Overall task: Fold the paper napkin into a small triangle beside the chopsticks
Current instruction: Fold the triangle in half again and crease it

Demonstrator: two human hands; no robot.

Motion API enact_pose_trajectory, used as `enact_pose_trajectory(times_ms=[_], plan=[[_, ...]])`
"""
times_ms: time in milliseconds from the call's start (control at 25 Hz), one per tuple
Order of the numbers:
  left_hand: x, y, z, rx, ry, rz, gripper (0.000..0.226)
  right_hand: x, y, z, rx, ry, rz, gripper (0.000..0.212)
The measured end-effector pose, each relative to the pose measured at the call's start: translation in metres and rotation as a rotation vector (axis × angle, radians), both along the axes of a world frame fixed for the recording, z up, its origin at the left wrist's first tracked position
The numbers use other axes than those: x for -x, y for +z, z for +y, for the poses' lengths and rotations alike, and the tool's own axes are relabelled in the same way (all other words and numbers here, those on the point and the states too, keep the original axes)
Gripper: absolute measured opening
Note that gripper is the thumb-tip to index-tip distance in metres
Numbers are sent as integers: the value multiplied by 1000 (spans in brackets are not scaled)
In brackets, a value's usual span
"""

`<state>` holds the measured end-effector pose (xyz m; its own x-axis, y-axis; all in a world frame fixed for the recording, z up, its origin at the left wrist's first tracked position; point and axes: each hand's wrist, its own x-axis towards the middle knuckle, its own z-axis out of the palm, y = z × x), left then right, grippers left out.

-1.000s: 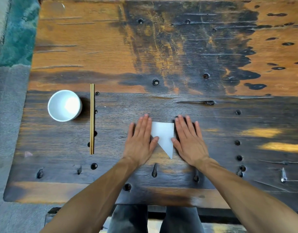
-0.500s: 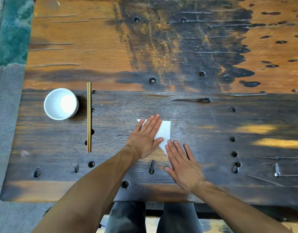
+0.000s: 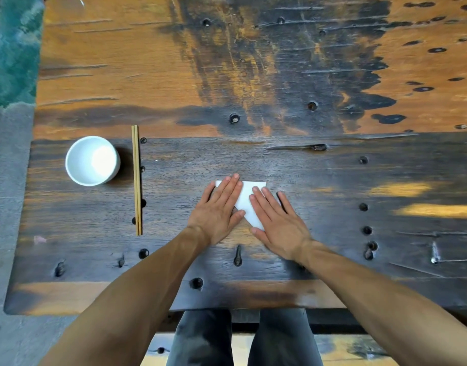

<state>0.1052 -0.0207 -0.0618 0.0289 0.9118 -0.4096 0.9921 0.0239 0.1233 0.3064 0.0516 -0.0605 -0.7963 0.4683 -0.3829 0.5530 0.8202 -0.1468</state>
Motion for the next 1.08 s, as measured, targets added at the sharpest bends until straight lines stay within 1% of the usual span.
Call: enact_pose_trajectory(times_ms=[80, 160, 280, 360, 440, 520, 640, 760, 840, 960, 1080], plan=[[2, -1, -2, 7, 19, -7, 70, -17, -2, -12, 17, 25, -30, 74], [2, 0, -2, 14, 32, -8, 70, -39, 1, -29, 38, 97, -47, 75], [-1, 2, -2, 6, 42, 2, 71, -60, 10, -41, 86, 178, -27, 73], [-2, 5, -3, -11, 33, -4, 70, -51, 15, -29, 79, 104, 25, 70], [-9, 8, -3, -46, 15, -27, 68, -27, 18, -8, 52, -71, 66, 68], [-21, 10, 3, -72, 37, -102, 65, 1, 17, 15, 53, -174, 39, 68], [-41, 9, 8, -62, 103, -173, 65, 19, 7, 30, 72, -151, -58, 66], [-40, 0, 4, -4, 116, -121, 69, 15, 1, 26, 94, -176, -81, 68], [-28, -4, -1, -5, 178, -119, 69, 14, -1, 25, 84, -180, -83, 69], [1, -6, -14, -19, 341, -82, 70, 15, -1, 27, 85, -182, -82, 69], [18, 1, -20, -40, 502, -69, 71, 17, 2, 25, 49, -198, -20, 71]])
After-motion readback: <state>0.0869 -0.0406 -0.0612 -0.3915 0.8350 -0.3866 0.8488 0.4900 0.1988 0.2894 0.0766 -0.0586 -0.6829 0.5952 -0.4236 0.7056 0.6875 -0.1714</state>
